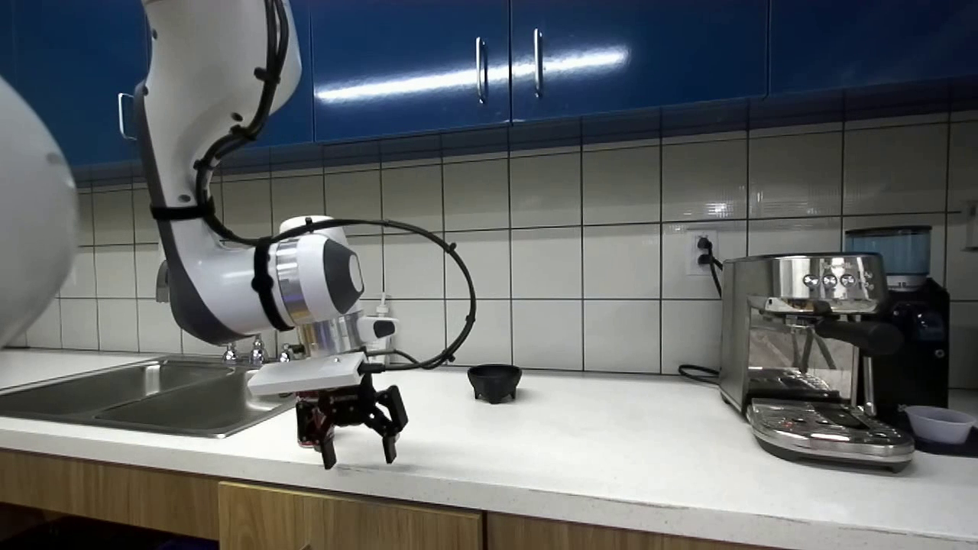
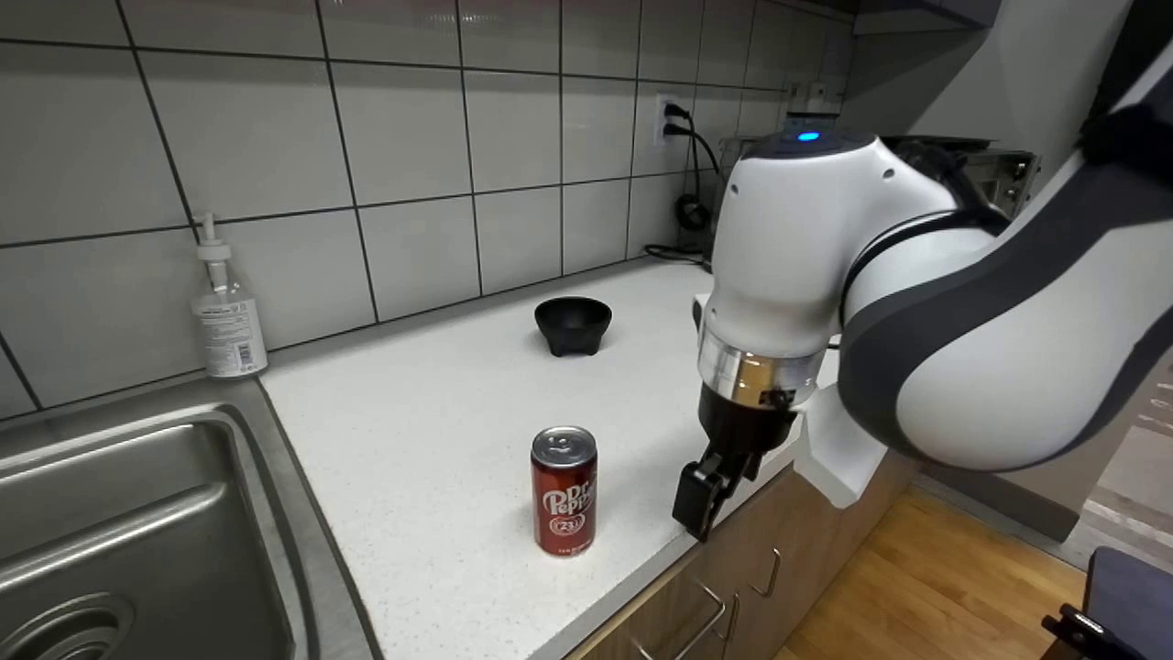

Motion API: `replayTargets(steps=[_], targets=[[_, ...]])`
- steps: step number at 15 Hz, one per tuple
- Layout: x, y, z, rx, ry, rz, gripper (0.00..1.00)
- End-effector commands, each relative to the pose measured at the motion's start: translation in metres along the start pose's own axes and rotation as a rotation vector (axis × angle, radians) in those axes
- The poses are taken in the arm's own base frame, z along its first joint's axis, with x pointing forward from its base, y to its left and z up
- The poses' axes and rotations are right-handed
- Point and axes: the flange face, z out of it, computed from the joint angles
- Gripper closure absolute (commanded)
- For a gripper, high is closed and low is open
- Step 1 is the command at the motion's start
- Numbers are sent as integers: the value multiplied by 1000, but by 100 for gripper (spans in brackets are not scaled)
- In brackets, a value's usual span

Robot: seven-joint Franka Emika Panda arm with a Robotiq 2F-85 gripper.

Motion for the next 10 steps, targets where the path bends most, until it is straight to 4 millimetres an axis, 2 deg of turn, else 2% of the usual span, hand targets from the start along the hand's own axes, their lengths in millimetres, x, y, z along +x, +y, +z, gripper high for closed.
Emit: replayTargets(steps=[1,5,9,10], targets=[[-16,25,-39,-27,80,1,0],[-19,44,-71,-57,142,-19,0],[-17,52,-98,-65,182,0,0],[-9,48,-81,-53,171,-22,0]])
